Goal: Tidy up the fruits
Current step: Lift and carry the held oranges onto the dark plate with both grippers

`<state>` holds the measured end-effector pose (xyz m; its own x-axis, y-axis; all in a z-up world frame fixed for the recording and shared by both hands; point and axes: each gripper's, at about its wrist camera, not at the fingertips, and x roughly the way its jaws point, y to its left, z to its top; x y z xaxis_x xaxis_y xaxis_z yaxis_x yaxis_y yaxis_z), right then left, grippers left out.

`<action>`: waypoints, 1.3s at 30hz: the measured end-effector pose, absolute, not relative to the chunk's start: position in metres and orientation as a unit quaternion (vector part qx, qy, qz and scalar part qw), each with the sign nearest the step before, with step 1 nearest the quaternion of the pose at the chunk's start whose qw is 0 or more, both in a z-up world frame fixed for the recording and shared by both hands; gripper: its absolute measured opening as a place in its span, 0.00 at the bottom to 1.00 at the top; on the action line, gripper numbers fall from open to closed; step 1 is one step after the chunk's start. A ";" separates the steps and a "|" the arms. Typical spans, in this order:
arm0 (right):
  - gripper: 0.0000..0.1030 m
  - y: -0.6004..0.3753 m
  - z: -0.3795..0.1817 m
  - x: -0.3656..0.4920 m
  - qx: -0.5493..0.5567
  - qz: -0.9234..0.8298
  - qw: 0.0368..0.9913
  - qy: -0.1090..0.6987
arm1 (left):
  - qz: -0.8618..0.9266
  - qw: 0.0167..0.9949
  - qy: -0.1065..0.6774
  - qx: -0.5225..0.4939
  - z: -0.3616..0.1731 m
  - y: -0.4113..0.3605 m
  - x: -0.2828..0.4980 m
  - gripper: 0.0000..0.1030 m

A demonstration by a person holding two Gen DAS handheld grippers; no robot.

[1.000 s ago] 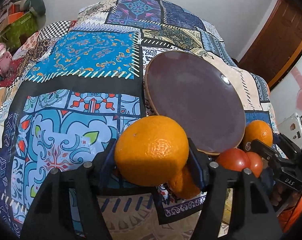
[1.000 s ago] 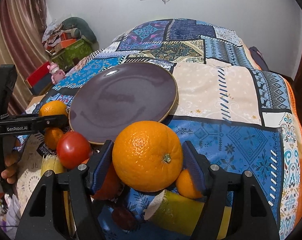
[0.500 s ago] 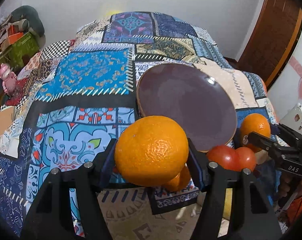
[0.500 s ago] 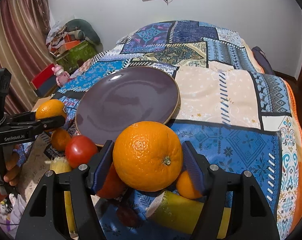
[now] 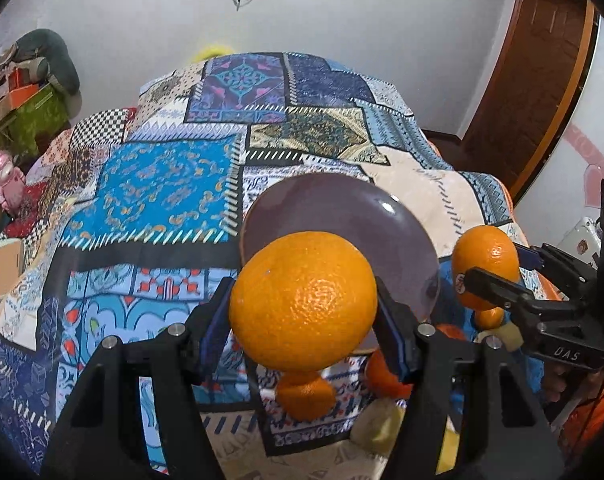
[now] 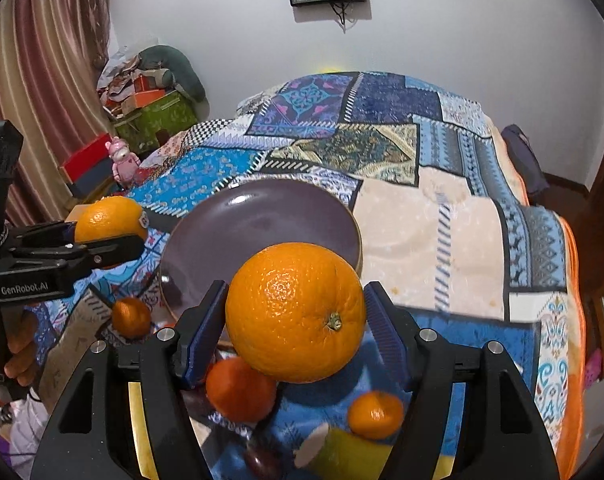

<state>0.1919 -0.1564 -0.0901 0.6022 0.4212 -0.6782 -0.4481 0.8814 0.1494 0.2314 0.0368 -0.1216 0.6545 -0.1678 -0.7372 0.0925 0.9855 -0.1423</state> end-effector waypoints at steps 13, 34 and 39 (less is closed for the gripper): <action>0.64 -0.120 -0.096 0.224 -0.060 0.273 0.884 0.374 | -0.067 0.909 0.410 -0.042 -0.117 0.036 0.264 0.62; 0.64 -0.101 -0.118 0.250 -0.127 0.303 0.856 0.400 | -0.088 0.883 0.459 -0.041 -0.154 0.016 0.330 0.62; 0.64 -0.097 -0.118 0.250 -0.142 0.307 0.853 0.397 | -0.088 0.876 0.472 -0.040 -0.165 0.014 0.337 0.62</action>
